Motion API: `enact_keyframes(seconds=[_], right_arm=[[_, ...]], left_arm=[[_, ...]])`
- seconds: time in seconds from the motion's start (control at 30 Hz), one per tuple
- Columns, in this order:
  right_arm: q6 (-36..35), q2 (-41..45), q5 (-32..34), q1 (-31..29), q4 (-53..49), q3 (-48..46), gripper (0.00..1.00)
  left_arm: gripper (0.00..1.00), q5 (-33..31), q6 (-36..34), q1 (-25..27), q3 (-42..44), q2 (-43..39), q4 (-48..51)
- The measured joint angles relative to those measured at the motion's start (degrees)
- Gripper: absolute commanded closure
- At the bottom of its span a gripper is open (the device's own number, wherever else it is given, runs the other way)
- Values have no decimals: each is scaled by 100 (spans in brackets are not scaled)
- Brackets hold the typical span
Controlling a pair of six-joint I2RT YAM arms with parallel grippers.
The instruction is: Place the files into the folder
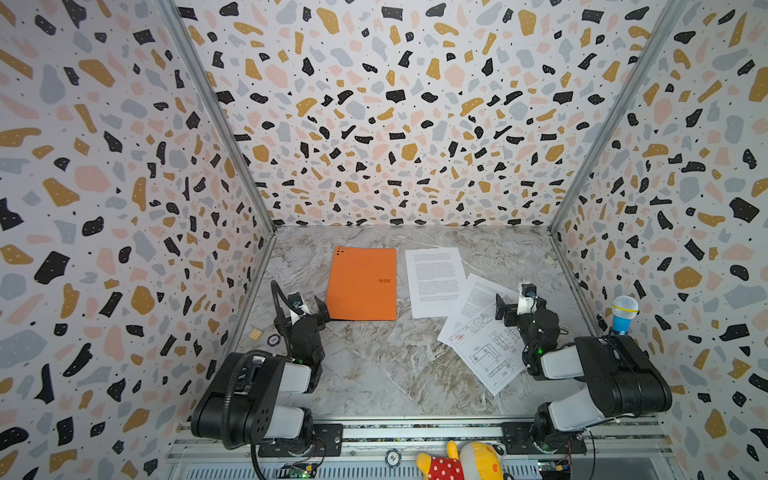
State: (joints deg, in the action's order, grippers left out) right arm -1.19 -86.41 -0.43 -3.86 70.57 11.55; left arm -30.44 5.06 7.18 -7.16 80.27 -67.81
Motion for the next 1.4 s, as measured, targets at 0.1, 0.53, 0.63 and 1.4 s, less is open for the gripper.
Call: enact_keyframes(seconds=[0.1, 0.53, 0.63, 1.4], right_arm=[[2, 0, 0, 0, 0, 0, 2], [15, 4, 20, 11, -7, 0, 5], [136, 234, 153, 50, -487, 101, 6], [2903, 529, -1521, -1725, -4256, 2730, 11]], left_arm=[[1, 0, 2, 0, 0, 0, 0], [1, -44, 11, 0, -17, -66, 83], [1, -369, 232, 0, -535, -597, 1344], [0, 238, 2918, -74, -2203, -837, 5786]])
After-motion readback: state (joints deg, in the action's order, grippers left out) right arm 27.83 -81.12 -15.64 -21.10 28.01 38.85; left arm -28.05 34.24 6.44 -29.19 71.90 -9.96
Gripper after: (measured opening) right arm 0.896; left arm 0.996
